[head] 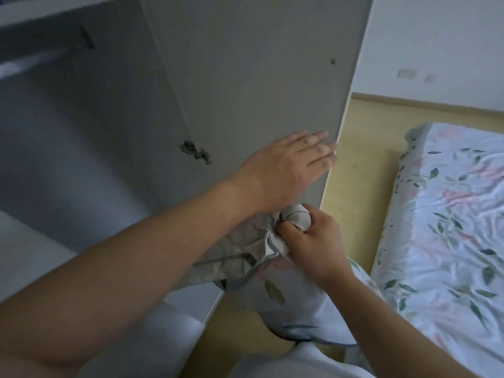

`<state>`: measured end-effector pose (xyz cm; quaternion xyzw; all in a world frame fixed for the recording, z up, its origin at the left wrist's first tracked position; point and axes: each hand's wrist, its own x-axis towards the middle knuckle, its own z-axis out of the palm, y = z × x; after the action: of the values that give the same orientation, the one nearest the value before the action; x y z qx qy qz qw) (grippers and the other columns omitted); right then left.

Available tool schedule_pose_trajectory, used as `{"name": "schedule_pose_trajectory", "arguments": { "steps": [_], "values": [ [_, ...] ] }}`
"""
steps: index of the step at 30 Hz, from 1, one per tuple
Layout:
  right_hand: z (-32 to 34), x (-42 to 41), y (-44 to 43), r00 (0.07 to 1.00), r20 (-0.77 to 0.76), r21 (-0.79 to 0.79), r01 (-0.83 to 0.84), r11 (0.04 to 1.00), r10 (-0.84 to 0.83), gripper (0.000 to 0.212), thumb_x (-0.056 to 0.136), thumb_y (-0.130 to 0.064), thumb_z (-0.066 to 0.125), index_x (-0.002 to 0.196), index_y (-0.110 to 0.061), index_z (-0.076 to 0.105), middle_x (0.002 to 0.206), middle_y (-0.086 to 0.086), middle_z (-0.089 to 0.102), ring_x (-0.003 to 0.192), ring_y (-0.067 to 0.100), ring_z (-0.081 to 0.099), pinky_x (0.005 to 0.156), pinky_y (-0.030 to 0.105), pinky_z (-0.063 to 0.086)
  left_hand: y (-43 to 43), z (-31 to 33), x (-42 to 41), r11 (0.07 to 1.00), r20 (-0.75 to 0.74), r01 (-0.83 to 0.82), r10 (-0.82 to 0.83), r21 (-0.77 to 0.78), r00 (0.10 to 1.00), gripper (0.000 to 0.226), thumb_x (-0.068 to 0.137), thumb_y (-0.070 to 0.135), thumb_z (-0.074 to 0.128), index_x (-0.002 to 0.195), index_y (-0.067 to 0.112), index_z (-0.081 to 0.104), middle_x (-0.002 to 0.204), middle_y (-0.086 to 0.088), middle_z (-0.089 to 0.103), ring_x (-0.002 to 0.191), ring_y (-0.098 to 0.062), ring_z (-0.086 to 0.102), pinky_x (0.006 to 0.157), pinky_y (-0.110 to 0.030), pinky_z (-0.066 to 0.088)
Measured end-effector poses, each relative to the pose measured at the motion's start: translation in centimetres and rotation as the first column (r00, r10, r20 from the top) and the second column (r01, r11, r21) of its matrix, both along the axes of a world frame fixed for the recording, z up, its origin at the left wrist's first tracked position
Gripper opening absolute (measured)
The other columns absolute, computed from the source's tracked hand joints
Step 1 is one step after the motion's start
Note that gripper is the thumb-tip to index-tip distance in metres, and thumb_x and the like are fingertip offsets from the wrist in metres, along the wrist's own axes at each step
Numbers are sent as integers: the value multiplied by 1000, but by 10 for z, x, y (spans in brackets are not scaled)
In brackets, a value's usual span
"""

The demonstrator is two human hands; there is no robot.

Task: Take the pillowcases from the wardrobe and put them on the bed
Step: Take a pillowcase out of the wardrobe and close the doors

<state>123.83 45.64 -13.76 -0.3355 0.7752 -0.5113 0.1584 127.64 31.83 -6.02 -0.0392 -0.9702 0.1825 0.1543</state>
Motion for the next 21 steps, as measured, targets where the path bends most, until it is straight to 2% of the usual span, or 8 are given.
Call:
{"name": "schedule_pose_trajectory", "arguments": {
  "steps": [4,7,9,12,15,16,18,21],
  "values": [
    [2,-26,22,995,-16,-16,94,995,-95,19,78,-20,72,66,-15,59,59,2,62,60,20,59,53,33,45,4,8,-53,952,85,76,-53,-295,995,52,95,5,26,137,4,56,148,-16,53,145,-35,40,122,-50,27],
    [4,-37,35,989,-41,-14,144,989,-145,22,78,-21,72,64,-16,55,58,0,58,59,20,55,53,32,41,5,20,-79,903,193,2,90,-429,977,63,91,9,13,134,1,58,146,-19,53,146,-38,36,123,-54,21],
    [4,-40,42,985,-50,-11,166,986,-166,24,78,-21,72,63,-15,54,57,1,57,58,20,54,54,33,41,6,25,-88,862,243,-72,221,-502,944,62,90,12,14,134,1,57,145,-22,54,148,-40,32,125,-54,14],
    [3,-39,50,982,-48,-8,181,983,-182,26,78,-22,72,64,-14,52,57,2,55,58,20,52,52,31,39,17,27,-87,811,270,-102,307,-577,913,50,91,14,29,124,4,66,128,-22,63,135,-42,44,124,-57,10],
    [3,-34,53,985,-31,-13,171,985,-171,28,77,-21,72,62,-14,50,54,-1,51,52,12,44,49,26,37,34,30,-82,850,247,-88,247,-519,937,41,88,13,36,106,10,72,110,-16,69,115,-36,55,125,-53,13],
    [4,-32,54,986,-17,-18,163,987,-163,28,77,-20,72,62,-13,50,55,-1,51,52,10,43,50,28,38,39,31,-78,873,243,-79,220,-482,945,37,87,12,38,100,12,73,105,-14,69,108,-34,56,122,-51,21],
    [5,-28,54,990,9,-23,141,990,-140,26,77,-19,73,64,-12,52,58,5,55,54,11,45,52,33,41,48,36,-67,906,258,-80,202,-415,945,28,82,8,44,86,19,69,85,-8,64,87,-28,54,102,-44,38],
    [4,-21,51,993,48,-38,108,993,-106,22,77,-18,72,66,-9,56,62,8,59,55,11,47,54,36,43,61,46,-46,929,274,-121,225,-351,935,25,78,-1,49,66,20,52,65,0,45,65,-21,44,68,-32,37]
  ]
}}
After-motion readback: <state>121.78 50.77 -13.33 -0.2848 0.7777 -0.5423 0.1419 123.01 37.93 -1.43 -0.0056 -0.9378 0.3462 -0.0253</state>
